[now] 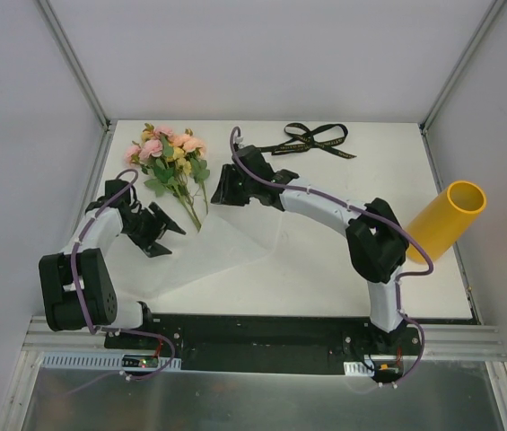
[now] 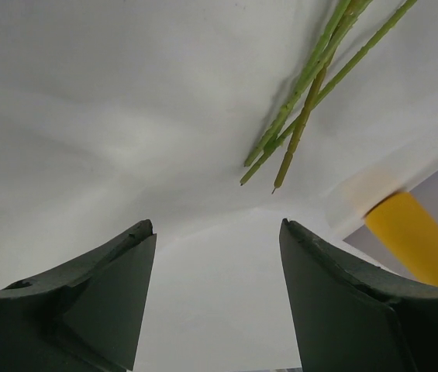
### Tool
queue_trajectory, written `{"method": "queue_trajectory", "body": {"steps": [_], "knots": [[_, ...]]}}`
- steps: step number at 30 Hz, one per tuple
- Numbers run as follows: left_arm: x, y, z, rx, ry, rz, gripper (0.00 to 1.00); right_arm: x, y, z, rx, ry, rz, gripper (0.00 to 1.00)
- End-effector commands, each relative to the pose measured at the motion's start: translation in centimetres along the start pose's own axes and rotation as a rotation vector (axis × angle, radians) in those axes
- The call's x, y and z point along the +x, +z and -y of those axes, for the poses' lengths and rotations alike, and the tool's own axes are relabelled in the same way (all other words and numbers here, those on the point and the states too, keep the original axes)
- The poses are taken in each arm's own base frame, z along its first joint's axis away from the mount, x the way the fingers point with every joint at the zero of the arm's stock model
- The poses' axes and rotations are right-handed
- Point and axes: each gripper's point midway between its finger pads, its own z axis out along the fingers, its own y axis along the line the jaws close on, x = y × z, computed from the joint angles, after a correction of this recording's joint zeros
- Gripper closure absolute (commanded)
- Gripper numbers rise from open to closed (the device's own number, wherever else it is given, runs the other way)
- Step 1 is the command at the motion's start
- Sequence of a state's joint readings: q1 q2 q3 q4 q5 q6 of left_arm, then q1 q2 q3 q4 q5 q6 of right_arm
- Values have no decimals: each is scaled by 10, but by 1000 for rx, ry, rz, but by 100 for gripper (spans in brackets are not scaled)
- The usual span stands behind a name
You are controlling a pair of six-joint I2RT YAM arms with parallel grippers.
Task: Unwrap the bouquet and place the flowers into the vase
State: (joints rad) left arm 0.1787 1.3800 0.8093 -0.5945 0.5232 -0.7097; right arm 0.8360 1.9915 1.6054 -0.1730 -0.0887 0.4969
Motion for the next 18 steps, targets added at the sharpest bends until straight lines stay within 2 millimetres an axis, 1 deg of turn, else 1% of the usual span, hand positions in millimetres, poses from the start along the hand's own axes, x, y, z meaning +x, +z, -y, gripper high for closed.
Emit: {"method": "queue_trajectory", "body": {"steps": [1, 4, 7, 8, 10, 13, 15, 18], "knots": [[4, -4, 1, 21, 58, 10, 33, 30, -26, -40, -199, -18, -147, 69], [-1, -5, 1, 12, 72, 32, 32, 57, -47, -43, -252, -17, -227, 69], [-7, -8, 4, 5, 97, 54, 31, 86, -64, -38, -278, -2, -294, 69], [-9, -10, 5, 0, 107, 64, 31, 104, -68, -30, -269, 2, -328, 70], [-13, -13, 4, -24, 127, 83, 30, 125, -74, -18, -241, -4, -352, 71], [-19, -16, -5, -82, 135, 117, 29, 151, -76, 7, -165, -19, -358, 72], [-21, -18, -6, -96, 140, 130, 28, 165, -73, 25, -106, -26, -362, 72], [-22, -18, -8, -106, 144, 129, 27, 174, -67, 54, 4, -46, -345, 73]]}}
